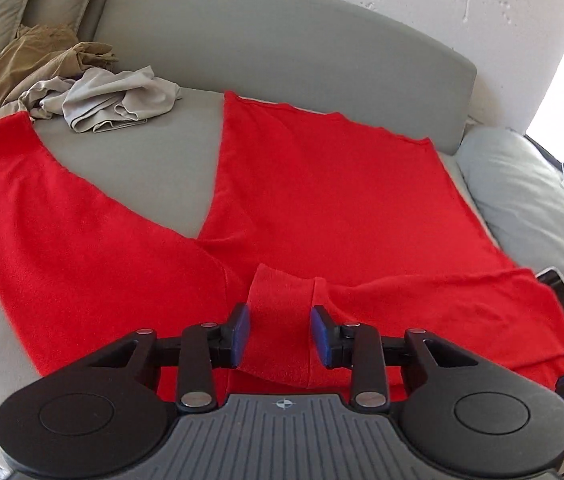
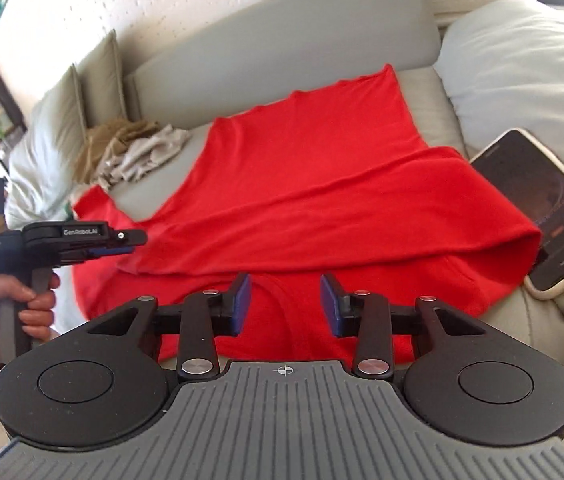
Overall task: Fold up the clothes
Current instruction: 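Lay the sleeve across the shirt body and open the right gripper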
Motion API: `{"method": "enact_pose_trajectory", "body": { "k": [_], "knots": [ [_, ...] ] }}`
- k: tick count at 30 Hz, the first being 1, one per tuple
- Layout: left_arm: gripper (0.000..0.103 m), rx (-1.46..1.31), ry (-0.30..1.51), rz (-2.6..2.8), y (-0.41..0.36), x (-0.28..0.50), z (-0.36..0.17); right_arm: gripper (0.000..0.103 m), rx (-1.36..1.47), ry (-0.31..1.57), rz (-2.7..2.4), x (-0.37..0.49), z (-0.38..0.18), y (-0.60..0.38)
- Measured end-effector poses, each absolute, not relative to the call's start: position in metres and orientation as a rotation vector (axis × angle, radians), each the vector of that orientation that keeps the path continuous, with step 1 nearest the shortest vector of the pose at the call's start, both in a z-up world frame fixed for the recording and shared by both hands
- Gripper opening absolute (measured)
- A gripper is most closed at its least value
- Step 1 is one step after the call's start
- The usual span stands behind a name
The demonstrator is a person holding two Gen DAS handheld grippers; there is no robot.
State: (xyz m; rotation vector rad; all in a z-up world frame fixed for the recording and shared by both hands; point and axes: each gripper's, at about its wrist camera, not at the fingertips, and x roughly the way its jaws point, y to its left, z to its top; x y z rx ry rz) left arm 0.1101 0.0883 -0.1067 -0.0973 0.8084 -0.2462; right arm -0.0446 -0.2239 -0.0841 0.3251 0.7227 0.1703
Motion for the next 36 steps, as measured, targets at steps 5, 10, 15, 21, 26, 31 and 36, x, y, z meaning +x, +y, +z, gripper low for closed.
{"method": "enact_pose_trajectory", "body": {
  "k": [5,10,15,21,26,31,36],
  "knots": [
    [0.04,-0.046,0.778,-0.212,0.086,0.11,-0.11,0.041,0.308,0.786,0.165,-0.036,-0.102,-0.223],
    [0.037,-0.018,0.803,-0.225,0.083,0.12,-0.115,0.045,0.252,0.774,0.184,-0.038,-0.105,-0.217],
    [0.011,0.01,0.768,-0.213,0.076,0.116,-0.112,0.049,0.237,0.775,0.188,-0.039,-0.105,-0.214],
    [0.006,0.118,0.521,-0.225,0.063,0.076,-0.09,0.05,0.219,0.776,0.193,-0.04,-0.105,-0.211],
    [0.006,0.033,0.525,-0.176,0.082,0.077,-0.084,0.051,0.223,0.78,0.193,-0.039,-0.105,-0.212],
    [0.006,-0.013,0.583,-0.122,0.097,0.085,-0.089,0.054,0.2,0.784,0.192,-0.039,-0.104,-0.207],
    [0.016,0.023,0.711,-0.083,0.095,0.094,-0.104,0.063,0.194,0.785,0.202,-0.038,-0.103,-0.204]
  ]
}}
